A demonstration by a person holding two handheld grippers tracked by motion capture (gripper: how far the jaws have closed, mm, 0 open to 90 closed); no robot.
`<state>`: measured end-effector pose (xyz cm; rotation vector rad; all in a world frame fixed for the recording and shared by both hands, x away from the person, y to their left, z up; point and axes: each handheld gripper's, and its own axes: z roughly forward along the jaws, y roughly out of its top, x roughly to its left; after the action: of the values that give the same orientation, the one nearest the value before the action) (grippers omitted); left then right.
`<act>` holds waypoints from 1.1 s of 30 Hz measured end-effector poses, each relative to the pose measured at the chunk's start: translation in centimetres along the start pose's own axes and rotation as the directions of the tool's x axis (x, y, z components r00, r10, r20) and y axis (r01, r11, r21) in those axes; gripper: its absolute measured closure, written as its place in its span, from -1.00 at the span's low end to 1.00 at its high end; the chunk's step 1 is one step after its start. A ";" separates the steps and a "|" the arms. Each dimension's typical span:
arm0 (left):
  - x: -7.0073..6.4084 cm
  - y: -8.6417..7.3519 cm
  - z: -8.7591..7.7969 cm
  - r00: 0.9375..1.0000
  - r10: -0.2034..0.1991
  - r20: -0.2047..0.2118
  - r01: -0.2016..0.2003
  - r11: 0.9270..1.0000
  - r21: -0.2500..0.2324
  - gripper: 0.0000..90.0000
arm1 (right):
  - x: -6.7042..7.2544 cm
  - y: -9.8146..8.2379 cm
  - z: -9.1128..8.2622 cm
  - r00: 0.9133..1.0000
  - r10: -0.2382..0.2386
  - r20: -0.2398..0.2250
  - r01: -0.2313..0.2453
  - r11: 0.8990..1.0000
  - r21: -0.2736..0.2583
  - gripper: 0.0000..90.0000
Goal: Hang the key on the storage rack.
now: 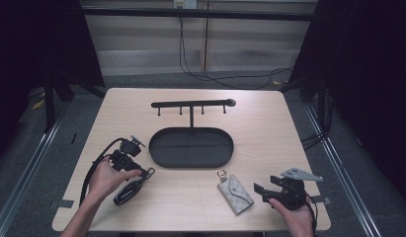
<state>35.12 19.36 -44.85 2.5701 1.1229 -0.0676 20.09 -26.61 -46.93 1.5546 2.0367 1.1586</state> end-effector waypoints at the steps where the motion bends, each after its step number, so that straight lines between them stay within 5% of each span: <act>1: 0.0 0.2 0.1 1.000 0.004 -0.005 -0.004 1.000 0.014 0.25 | 0.0 0.0 0.0 1.000 0.000 0.000 0.000 1.000 0.000 -0.42; 15: -0.4 1.0 1.3 1.000 0.024 -0.014 -0.023 0.997 0.069 0.45 | 0.0 0.0 0.1 1.000 -0.001 -0.002 0.001 1.000 0.007 -0.42; 28: -1.8 1.8 2.7 0.990 0.093 -0.106 -0.076 0.986 0.150 0.52 | 0.0 0.0 0.1 1.000 0.000 -0.002 0.000 1.000 0.012 -0.42; 33: -2.1 2.3 2.8 0.989 0.089 -0.118 -0.067 0.981 0.180 0.51 | 0.0 -0.1 0.1 1.000 -0.001 -0.001 0.002 1.000 0.015 -0.42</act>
<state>35.58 15.57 -46.53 2.8068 1.1033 0.0146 20.11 -26.54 -47.04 1.5597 2.0514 1.1459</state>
